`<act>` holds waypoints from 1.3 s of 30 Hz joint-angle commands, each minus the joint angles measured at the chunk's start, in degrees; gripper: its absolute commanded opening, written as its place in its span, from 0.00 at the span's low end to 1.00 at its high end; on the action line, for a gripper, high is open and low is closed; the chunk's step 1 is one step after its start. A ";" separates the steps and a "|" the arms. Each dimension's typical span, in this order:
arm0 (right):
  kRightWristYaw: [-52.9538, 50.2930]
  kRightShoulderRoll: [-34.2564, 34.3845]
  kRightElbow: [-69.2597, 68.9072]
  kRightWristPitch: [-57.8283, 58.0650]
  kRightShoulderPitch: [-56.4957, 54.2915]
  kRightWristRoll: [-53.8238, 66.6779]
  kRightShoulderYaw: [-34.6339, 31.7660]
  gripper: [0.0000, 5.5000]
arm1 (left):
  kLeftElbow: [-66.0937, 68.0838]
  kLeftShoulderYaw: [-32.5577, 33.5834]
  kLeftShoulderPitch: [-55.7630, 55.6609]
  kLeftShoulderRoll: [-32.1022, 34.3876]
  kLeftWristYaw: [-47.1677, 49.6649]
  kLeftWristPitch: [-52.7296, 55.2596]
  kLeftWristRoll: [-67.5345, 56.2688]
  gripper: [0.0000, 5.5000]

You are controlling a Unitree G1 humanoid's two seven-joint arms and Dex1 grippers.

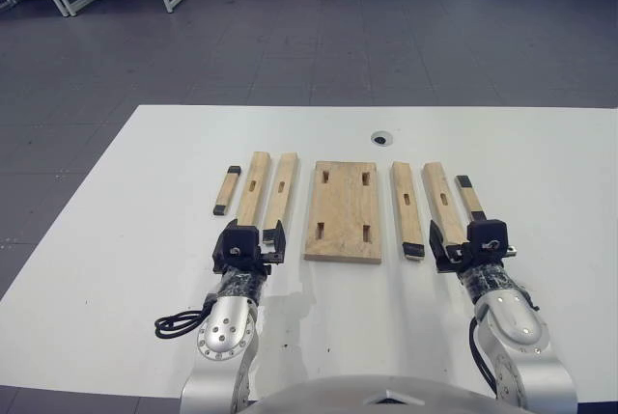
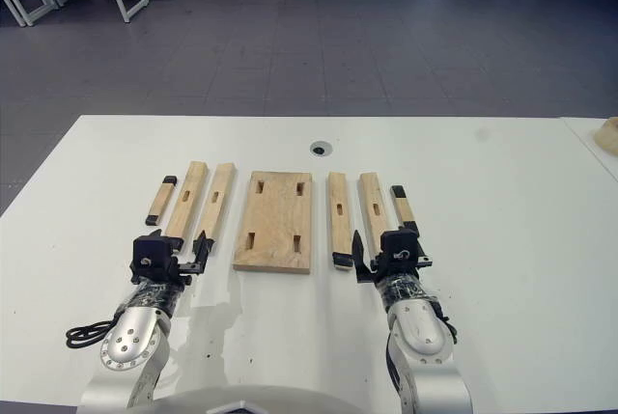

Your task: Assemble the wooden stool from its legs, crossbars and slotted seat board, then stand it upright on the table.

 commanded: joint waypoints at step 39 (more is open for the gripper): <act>-0.33 0.29 0.26 1.84 -0.38 0.03 -0.20 0.74 | -0.57 0.64 -0.06 -0.43 0.21 1.23 -0.46 0.72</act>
